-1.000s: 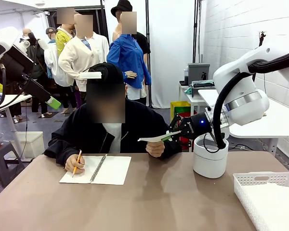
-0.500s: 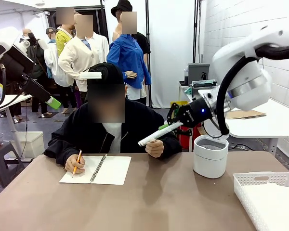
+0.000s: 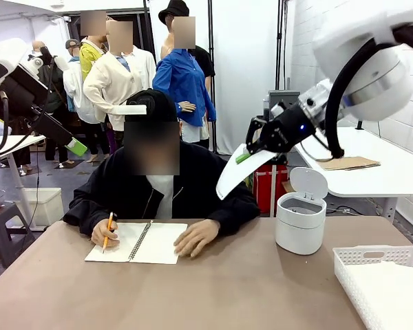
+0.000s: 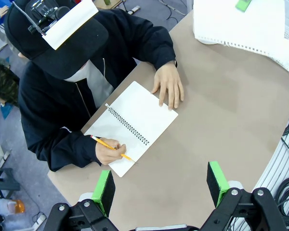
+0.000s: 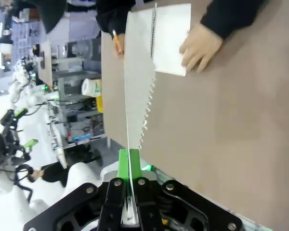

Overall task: Sort the paper based on its condition.
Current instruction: If a person hands you a paper, place it in the Organizing basket , and if it's crumpled, put it in the Trash can.

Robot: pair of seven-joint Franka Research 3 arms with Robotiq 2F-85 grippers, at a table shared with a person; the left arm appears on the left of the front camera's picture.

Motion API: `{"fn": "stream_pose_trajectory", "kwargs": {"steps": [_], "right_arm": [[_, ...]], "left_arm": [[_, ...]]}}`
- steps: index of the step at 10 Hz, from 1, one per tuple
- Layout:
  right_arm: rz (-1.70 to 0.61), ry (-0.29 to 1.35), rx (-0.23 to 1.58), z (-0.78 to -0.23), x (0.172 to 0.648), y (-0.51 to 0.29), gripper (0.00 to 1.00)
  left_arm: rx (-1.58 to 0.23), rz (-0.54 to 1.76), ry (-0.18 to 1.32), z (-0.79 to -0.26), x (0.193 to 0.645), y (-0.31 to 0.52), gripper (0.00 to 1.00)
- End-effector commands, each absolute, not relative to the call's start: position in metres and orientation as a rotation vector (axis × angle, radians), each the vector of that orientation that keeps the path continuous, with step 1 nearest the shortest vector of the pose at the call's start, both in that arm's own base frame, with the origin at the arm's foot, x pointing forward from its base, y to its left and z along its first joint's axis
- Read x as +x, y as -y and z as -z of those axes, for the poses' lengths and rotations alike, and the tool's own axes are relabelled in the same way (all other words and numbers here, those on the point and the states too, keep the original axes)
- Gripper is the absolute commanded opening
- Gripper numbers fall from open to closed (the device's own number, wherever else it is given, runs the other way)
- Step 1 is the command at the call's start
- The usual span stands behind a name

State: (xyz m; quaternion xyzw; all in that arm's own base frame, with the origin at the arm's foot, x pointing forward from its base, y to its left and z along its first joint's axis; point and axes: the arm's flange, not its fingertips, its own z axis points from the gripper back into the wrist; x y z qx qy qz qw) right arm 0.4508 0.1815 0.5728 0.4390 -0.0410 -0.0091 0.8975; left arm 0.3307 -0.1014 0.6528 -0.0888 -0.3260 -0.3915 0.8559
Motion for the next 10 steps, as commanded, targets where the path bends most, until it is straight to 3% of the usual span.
{"fn": "stream_pose_trajectory", "kwargs": {"steps": [1,6,10], "right_arm": [[-0.089,0.144,0.839,-0.598,0.451,-0.163,0.0],[-0.326,0.28,0.439,-0.637,0.427,-0.105,0.0],[-0.262,0.382,0.19,-0.623,0.383,-0.037,0.0]], "left_arm": [[-0.18,0.808,0.682,-0.653,0.33,0.103,1.0],[-0.18,0.808,0.682,-0.653,0.33,0.103,1.0],[-0.18,0.808,0.682,-0.653,0.33,0.103,1.0]]}}
